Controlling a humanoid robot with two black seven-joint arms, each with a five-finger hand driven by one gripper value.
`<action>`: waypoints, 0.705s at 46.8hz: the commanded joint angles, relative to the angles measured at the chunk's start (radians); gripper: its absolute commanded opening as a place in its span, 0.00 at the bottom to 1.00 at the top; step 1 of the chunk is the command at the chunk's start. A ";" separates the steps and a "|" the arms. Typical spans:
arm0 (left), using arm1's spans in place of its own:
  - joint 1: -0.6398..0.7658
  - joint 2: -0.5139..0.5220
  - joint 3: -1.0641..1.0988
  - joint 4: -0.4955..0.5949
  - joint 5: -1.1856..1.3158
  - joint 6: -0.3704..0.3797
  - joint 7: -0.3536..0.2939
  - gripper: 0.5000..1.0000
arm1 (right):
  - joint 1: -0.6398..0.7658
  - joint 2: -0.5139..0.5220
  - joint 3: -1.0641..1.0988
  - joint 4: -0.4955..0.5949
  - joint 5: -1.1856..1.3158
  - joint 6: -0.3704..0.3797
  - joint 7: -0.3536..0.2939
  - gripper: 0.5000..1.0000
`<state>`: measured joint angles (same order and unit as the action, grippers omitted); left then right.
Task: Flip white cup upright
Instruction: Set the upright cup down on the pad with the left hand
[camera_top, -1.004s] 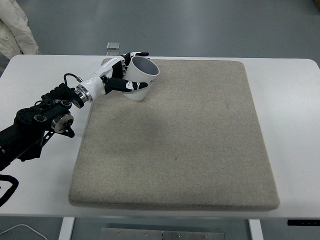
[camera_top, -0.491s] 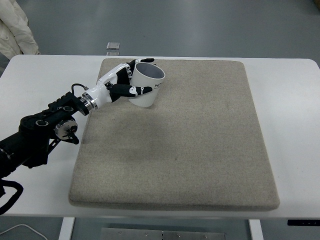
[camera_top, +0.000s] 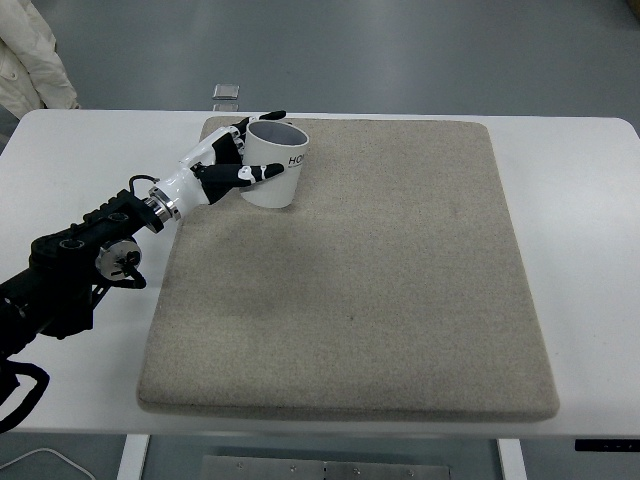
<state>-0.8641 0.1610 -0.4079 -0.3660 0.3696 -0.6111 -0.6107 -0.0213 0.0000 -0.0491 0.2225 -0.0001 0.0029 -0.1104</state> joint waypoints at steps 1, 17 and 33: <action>0.002 0.000 0.003 0.006 0.005 0.000 0.000 0.00 | 0.000 0.000 0.000 0.000 -0.001 -0.001 0.000 0.86; 0.031 -0.002 0.027 0.009 0.046 0.000 0.000 0.00 | 0.000 0.000 -0.001 0.001 0.000 0.000 0.000 0.86; 0.030 0.006 0.041 0.007 0.106 0.001 0.000 0.09 | -0.002 0.000 -0.001 0.001 -0.001 0.000 0.000 0.86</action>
<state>-0.8343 0.1659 -0.3659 -0.3587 0.4747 -0.6110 -0.6121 -0.0230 0.0000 -0.0499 0.2240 -0.0002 0.0029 -0.1104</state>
